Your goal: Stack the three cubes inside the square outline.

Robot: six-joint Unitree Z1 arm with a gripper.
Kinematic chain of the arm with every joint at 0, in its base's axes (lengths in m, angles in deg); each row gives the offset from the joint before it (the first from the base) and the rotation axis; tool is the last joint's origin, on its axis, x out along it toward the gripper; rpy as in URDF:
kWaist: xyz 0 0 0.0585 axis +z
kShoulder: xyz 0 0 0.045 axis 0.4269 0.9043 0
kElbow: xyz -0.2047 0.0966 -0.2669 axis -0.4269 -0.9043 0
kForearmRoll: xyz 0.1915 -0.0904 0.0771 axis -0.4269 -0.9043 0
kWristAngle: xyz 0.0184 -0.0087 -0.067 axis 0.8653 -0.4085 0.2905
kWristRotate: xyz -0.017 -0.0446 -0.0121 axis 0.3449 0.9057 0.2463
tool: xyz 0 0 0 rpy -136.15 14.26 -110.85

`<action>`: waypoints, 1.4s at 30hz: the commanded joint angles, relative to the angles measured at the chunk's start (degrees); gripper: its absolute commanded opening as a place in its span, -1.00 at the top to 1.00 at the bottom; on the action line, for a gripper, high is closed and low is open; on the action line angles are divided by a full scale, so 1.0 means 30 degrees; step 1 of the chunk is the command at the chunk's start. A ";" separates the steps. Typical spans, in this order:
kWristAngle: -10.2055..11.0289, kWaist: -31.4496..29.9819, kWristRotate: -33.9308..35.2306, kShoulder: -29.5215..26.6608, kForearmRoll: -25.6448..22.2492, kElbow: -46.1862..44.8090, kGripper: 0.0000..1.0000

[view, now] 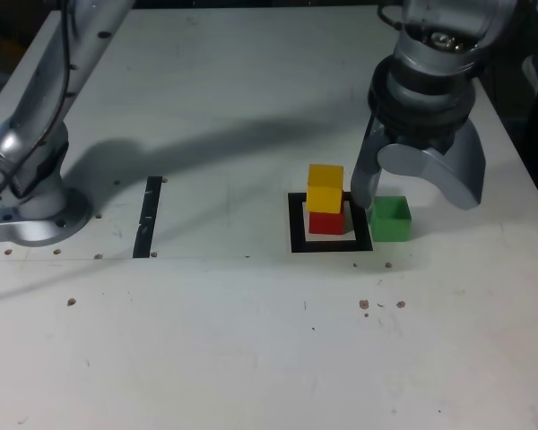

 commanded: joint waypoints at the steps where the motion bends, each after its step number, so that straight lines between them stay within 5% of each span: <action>1: -0.0048 0.0188 -0.0264 0.0413 0.0111 -0.0060 -0.98; 25: -0.0407 0.1156 -0.1411 0.1851 0.0724 -0.0651 -0.92; 36: -0.0634 0.1509 -0.1632 0.2431 0.1019 -0.0775 -0.58; 42: -0.0505 0.1661 -0.1632 0.2418 0.1064 -0.0815 -0.10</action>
